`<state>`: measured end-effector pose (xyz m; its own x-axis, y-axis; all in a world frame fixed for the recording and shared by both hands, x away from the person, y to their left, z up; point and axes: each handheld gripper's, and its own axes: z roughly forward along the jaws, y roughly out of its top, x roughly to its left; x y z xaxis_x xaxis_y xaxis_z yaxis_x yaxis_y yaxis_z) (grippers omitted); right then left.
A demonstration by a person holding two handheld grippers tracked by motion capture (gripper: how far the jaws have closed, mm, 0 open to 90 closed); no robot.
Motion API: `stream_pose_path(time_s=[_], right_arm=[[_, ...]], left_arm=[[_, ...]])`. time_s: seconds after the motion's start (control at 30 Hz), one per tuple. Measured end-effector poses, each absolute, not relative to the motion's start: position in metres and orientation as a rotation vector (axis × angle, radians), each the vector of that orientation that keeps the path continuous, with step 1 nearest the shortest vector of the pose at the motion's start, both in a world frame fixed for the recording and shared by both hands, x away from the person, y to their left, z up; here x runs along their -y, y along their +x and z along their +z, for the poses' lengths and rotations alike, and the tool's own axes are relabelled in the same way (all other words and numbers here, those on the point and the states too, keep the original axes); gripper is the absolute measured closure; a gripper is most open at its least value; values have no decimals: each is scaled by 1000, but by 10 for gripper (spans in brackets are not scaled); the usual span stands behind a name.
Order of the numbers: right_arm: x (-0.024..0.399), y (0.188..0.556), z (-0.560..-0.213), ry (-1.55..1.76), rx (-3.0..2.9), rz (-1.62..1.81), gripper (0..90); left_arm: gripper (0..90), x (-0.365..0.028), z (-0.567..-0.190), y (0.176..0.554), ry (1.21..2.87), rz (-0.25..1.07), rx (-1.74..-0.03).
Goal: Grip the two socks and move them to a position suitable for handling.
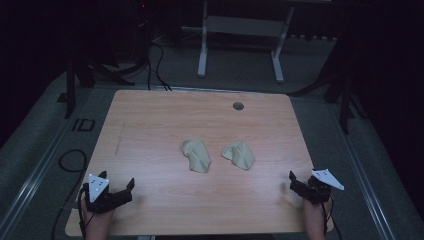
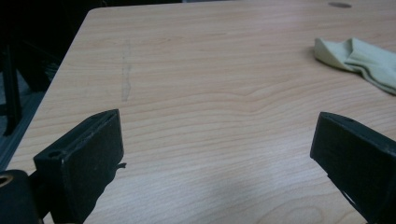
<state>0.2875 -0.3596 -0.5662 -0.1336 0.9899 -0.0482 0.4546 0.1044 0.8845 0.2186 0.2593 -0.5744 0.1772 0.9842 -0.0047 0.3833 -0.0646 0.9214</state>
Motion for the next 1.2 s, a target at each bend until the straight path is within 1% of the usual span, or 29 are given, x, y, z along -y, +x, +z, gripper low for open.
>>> stream_pose_path(time_s=[0.37, 0.6, 0.8, 0.9, 1.1, 1.2], right_arm=[[359, 288, -566, 1407, -1743, 988, 151], [361, 295, -567, 1445, -1813, 1021, 145], [349, 300, -561, 1438, -1893, 1013, 145], [344, 301, -559, 1440, -1930, 1030, 145], [326, 307, -557, 1413, -2091, 1054, 146], [319, 309, -552, 1381, -2146, 1066, 146]], left_arm=[[25, -255, -572, 214, 1579, 895, -1342], [25, -248, -573, 212, 1611, 889, -1324], [26, -248, -571, 210, 1558, 875, -1296], [29, -247, -571, 211, 1564, 897, -1301], [30, -239, -574, 212, 1596, 839, -1296], [30, -235, -573, 212, 1607, 832, -1286]])
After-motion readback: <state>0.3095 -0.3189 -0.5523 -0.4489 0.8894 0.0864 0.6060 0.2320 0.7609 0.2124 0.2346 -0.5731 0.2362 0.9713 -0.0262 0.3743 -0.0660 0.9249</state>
